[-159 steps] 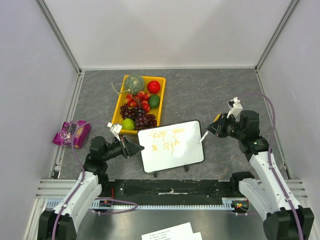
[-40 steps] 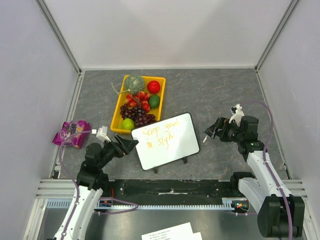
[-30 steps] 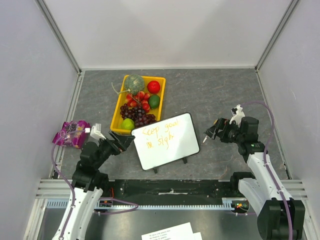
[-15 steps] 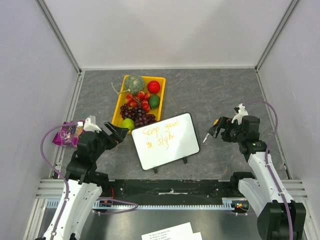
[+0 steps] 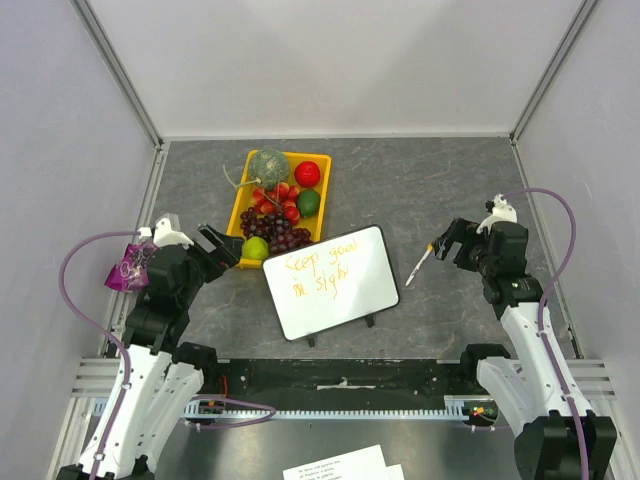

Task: Write a sentence on the whiteboard
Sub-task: Reset both arms

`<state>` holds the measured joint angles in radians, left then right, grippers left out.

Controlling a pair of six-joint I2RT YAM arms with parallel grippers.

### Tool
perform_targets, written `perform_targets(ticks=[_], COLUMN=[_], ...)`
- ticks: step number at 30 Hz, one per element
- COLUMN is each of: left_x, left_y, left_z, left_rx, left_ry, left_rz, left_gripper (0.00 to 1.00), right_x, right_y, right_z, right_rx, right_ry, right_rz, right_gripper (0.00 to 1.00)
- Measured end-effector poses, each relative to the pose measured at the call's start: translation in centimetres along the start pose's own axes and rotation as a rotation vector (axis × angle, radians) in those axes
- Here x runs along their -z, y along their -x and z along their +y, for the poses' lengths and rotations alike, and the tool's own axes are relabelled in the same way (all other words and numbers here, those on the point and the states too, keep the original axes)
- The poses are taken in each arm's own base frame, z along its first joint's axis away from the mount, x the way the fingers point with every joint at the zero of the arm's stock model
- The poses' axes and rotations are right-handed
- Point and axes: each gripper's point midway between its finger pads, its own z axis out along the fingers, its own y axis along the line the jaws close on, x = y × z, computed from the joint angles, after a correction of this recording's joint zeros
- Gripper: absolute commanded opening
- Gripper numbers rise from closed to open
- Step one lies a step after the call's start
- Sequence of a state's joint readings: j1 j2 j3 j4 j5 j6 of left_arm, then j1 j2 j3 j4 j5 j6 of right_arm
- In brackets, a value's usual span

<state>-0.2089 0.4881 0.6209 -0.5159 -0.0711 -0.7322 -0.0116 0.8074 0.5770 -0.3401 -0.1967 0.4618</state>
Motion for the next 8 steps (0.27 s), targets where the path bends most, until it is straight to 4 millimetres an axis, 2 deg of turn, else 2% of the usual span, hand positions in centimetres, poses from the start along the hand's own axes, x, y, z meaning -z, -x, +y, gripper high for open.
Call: perform_targets(ticks=[4,8], left_x=[-0.5,-1.2], left_y=[1.5,2.9], left_z=[0.1,0.5], left_rx=[-0.064,-0.113], left_ry=[0.045,0.103], left_rz=[-0.027,-0.055], left_gripper=[0.99,1.00], right_x=[0.9,2.2], right_y=[2.3,5.1], right_z=[-1.7,-1.9], right_rx=[0.014,0.044], right_ry=[-0.116,-0.178], right_rz=[-0.112,-0.254], right_gripper=[0.98,0.98])
